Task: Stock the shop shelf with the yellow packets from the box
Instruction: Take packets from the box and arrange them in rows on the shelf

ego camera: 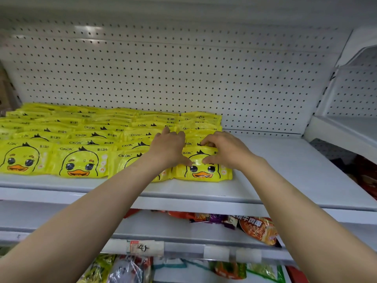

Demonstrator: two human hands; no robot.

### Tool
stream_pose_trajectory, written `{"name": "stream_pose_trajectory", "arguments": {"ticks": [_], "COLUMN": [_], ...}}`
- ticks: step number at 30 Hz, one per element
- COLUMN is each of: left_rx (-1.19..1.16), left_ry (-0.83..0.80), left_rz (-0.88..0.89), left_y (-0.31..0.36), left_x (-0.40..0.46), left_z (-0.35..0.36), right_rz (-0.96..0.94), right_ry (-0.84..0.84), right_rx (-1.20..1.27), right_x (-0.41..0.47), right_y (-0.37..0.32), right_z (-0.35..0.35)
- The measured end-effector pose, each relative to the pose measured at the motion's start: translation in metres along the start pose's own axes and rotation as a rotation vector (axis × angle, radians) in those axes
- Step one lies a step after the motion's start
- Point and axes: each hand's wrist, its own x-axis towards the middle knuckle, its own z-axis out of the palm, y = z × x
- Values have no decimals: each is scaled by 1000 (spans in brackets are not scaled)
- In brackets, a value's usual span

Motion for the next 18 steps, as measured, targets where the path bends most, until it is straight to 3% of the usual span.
{"name": "stream_pose_trajectory", "arguments": {"ticks": [11,18], "left_rx": [-82,-269], "left_ry": [39,198], "left_rz": [-78,-128], "left_y": [2,-17], "left_x": [-12,-23], "left_z": [2,-25], "right_rz": [-24,-50], "right_ry": [49,158], "right_rx": [-96,-138], "right_x": [-4,24], "right_y": [-5,-28], "right_z": [1,-28]}}
